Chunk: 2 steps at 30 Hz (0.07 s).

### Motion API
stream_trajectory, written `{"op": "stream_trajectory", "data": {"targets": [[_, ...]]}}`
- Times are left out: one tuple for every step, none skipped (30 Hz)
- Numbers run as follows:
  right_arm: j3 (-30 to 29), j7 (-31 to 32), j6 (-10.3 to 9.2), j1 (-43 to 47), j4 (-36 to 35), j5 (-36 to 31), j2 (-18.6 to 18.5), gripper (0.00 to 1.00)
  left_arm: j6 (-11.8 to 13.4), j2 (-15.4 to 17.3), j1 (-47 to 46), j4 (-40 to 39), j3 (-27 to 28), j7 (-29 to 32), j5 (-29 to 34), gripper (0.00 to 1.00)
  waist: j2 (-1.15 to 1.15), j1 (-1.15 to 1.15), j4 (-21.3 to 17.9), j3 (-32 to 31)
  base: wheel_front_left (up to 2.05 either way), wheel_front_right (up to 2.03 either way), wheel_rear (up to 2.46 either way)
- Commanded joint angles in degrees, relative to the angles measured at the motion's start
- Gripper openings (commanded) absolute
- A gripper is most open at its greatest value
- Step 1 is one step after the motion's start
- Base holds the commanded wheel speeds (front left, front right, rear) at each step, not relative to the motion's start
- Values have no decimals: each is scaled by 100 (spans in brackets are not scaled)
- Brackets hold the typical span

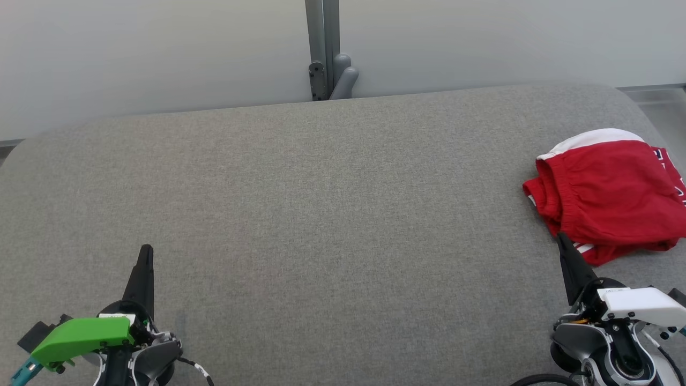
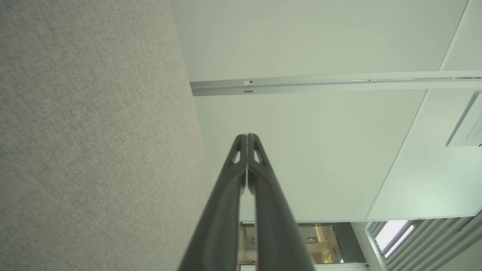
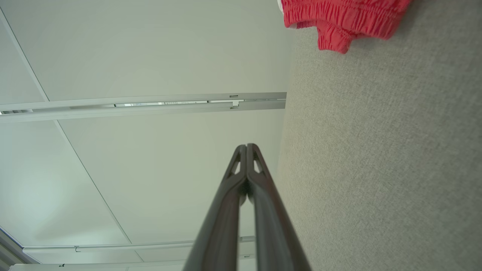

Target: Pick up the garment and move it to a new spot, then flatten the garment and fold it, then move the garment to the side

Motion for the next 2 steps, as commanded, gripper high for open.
{"op": "stream_trajectory", "data": {"targets": [[-2,20,2,-35,6,35,-25,0,-2,4,-57,-20,19,0,-17,0,0,0,0,0,0,0,0],[-2,20,2,-35,6,35,-25,0,-2,4,-57,-20,19,0,-17,0,0,0,0,0,0,0,0]]}}
